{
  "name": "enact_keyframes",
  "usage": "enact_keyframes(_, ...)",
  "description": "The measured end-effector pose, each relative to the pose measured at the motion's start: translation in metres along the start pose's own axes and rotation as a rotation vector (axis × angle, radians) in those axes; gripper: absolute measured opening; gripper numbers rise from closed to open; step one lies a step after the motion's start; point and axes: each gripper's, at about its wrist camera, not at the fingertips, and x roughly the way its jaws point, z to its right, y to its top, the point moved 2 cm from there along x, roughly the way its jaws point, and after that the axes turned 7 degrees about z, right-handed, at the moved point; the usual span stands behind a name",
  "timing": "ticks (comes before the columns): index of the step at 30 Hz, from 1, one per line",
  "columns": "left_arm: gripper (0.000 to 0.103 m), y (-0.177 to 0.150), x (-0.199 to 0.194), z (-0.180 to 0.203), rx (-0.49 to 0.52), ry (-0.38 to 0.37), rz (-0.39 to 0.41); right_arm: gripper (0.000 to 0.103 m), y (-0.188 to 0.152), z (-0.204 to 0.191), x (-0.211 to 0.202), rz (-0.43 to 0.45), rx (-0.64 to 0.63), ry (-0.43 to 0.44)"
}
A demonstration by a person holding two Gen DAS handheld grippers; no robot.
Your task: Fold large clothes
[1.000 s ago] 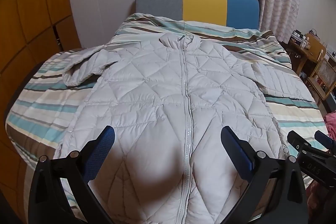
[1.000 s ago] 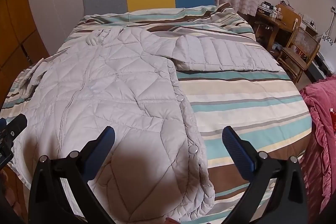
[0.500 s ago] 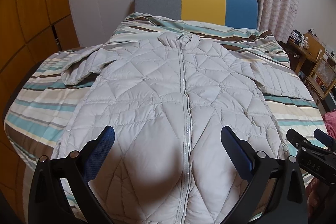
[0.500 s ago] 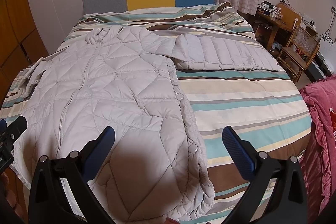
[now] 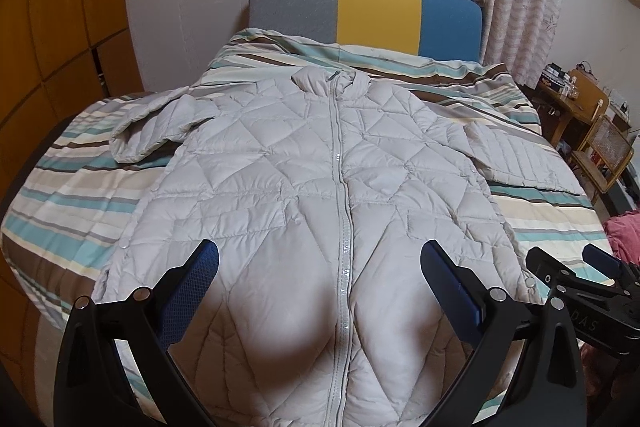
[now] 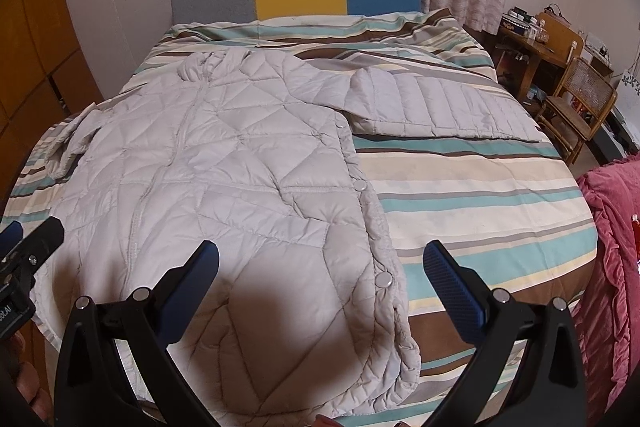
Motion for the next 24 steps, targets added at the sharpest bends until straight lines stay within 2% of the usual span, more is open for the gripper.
enact_keyframes(9, 0.1, -0.001, -0.003, -0.008, -0.024, -0.018, 0.005, 0.101, 0.004, -0.01, -0.009, 0.012, -0.002, 0.037)
enact_keyframes(24, 0.1, -0.006, 0.001, -0.023, -0.061, -0.041, -0.014, 0.101, 0.008, -0.027, -0.005, -0.003, -0.038, 0.024)
